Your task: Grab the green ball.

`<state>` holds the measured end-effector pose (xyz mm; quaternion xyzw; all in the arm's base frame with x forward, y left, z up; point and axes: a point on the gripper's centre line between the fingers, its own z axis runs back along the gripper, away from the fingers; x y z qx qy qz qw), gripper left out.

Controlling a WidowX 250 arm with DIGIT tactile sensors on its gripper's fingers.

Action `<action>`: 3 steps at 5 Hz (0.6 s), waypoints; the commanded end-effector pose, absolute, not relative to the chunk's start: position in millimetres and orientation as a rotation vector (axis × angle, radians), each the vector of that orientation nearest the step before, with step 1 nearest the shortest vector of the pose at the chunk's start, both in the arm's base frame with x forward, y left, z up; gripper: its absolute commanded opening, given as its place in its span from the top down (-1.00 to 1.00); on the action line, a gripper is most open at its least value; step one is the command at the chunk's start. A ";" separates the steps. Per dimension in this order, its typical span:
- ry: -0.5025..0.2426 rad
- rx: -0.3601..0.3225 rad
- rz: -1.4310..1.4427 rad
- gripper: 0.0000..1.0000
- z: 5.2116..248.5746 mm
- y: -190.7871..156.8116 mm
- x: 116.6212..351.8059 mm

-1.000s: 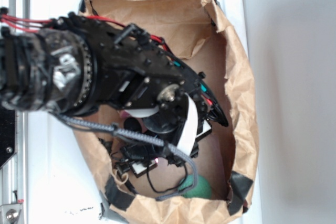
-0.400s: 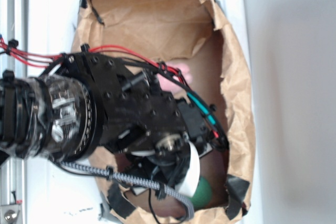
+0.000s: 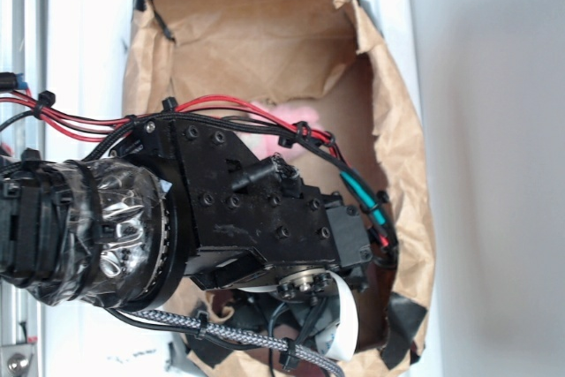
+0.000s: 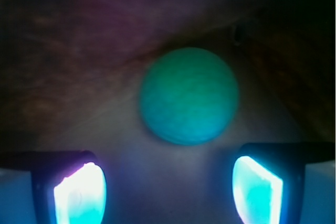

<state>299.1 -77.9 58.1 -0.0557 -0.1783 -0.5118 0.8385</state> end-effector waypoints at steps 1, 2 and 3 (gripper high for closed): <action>-0.436 -0.084 -1.105 -1.00 75.0 -89.0 309.1; -0.436 -0.084 -1.105 -1.00 75.0 -89.0 309.1; -0.449 -0.083 -1.091 -1.00 66.5 -83.4 315.2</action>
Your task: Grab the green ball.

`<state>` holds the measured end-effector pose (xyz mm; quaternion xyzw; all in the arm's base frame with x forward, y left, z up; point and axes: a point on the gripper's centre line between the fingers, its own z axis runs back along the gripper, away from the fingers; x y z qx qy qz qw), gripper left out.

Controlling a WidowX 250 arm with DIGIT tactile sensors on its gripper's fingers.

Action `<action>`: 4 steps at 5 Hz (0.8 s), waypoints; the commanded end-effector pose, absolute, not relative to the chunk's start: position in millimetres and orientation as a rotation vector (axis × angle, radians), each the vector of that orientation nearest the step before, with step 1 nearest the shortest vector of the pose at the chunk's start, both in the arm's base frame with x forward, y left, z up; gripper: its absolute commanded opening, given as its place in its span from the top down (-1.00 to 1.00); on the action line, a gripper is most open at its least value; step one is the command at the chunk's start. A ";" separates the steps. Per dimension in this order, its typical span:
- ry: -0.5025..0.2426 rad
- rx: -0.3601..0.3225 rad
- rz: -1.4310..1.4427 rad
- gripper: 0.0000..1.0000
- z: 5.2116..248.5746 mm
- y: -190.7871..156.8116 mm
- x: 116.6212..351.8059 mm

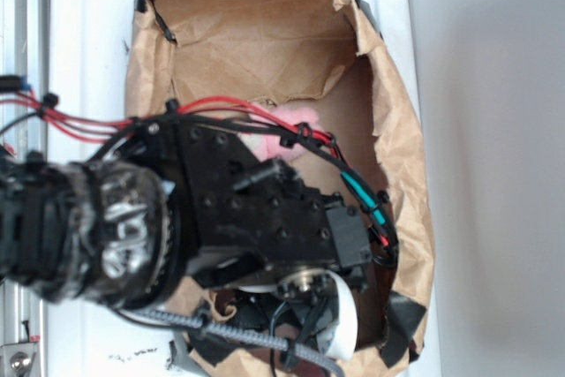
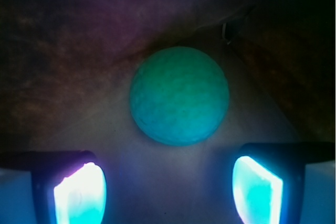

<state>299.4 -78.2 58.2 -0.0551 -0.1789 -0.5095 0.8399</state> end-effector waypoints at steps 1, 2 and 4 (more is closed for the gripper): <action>-0.474 -0.051 -1.087 -1.00 60.9 -88.6 323.5; -0.476 -0.062 -1.114 -1.00 57.8 -93.0 330.1; -0.459 -0.166 -1.186 -1.00 60.5 -90.8 336.0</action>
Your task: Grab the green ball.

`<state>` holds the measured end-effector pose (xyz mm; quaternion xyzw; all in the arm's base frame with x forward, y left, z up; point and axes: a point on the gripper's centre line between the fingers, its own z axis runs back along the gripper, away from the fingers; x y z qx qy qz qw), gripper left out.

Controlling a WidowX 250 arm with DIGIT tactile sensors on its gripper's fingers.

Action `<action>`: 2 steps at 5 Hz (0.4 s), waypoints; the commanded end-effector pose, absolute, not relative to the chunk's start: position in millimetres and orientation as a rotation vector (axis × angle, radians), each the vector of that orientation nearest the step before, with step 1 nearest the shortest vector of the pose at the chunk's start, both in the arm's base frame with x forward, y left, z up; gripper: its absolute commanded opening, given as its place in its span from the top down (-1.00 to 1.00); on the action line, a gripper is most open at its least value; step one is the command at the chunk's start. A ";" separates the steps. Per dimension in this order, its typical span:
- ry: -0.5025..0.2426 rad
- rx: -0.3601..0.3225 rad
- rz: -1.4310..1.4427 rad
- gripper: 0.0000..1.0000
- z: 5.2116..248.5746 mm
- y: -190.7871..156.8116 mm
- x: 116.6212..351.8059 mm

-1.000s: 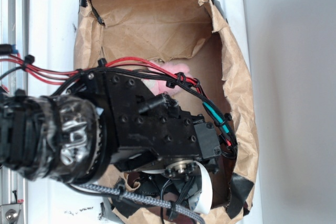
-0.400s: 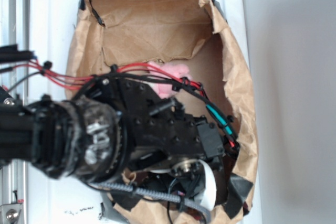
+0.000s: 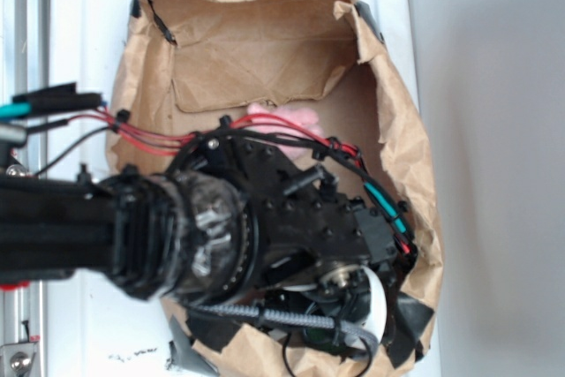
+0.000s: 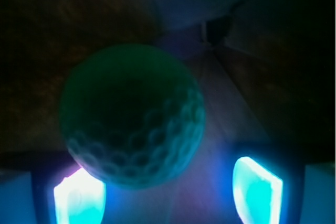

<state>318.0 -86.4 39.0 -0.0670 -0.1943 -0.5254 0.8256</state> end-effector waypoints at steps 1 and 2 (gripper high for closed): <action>-0.465 -0.218 -1.210 -1.00 66.1 -86.7 335.4; -0.483 -0.225 -1.231 -1.00 68.5 -86.5 330.9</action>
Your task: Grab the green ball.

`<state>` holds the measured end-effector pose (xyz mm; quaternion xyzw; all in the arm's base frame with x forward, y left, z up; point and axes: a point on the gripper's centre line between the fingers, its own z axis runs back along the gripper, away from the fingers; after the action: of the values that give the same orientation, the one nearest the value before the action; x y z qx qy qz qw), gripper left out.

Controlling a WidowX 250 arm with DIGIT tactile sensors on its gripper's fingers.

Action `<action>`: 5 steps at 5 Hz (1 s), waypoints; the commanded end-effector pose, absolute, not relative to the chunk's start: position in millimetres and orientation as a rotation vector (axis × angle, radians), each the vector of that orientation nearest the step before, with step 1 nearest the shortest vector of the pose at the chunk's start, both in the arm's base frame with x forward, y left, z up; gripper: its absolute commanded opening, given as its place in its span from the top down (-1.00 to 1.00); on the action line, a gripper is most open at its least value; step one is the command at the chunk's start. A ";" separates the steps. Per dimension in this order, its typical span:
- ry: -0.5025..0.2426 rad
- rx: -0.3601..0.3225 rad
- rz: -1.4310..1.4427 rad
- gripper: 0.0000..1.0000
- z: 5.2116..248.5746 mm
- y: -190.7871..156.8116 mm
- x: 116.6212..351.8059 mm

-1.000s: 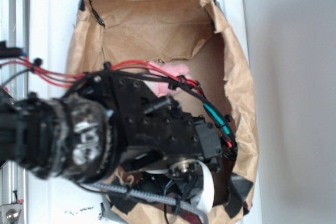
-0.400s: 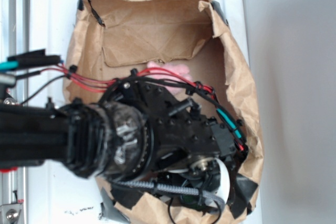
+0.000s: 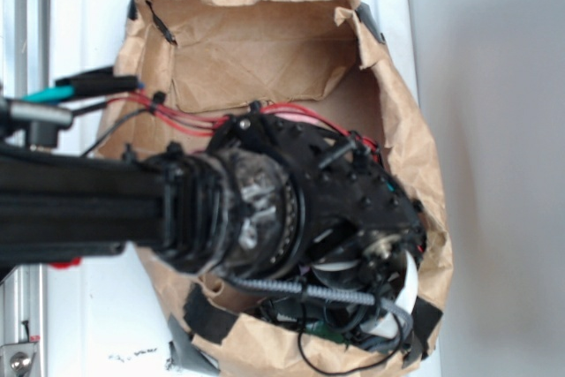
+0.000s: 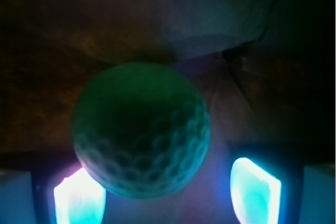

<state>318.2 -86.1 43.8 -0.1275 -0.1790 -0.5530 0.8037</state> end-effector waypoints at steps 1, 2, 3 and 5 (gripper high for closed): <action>-0.480 -0.256 -1.256 -1.00 73.5 -81.8 325.8; -0.488 -0.276 -1.283 -1.00 77.5 -77.6 320.7; -0.494 -0.294 -1.304 -1.00 80.5 -72.8 315.8; -0.521 -0.283 -1.318 -1.00 74.7 -79.0 308.1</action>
<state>301.8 -79.6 49.3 -0.1642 -0.2033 -0.5912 0.7630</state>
